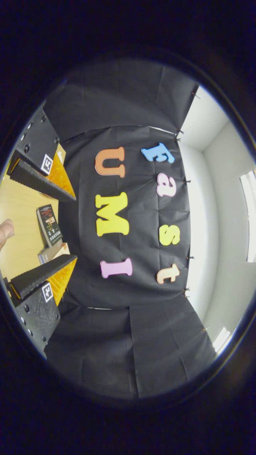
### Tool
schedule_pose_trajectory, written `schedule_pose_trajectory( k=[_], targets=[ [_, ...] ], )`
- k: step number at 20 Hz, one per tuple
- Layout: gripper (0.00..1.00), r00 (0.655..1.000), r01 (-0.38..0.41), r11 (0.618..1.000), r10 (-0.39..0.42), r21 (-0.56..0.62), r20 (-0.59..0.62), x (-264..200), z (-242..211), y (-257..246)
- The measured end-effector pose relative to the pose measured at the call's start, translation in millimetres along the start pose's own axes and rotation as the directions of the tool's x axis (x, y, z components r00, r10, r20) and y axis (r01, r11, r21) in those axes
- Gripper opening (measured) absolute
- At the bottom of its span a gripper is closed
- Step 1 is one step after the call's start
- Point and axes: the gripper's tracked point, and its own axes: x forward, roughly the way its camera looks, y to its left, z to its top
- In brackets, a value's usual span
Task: Open the storage box then place both shoes into the box .Put the left shoe in first, then the right shoe, with the right side of both shoes facing outward in a uniform manner.
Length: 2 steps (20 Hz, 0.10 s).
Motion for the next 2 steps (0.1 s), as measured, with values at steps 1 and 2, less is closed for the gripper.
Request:
schedule_pose_trajectory(
  k=[1, 2],
  targets=[
    [0.94, 1.000, -0.015, 1.000, 0.015, 0.002, -0.009, -2.7, -4.5, -0.5],
    [0.94, 1.000, -0.027, 1.000, 0.027, 0.001, -0.016, -4.0, -8.0, 0.0]
  ],
)
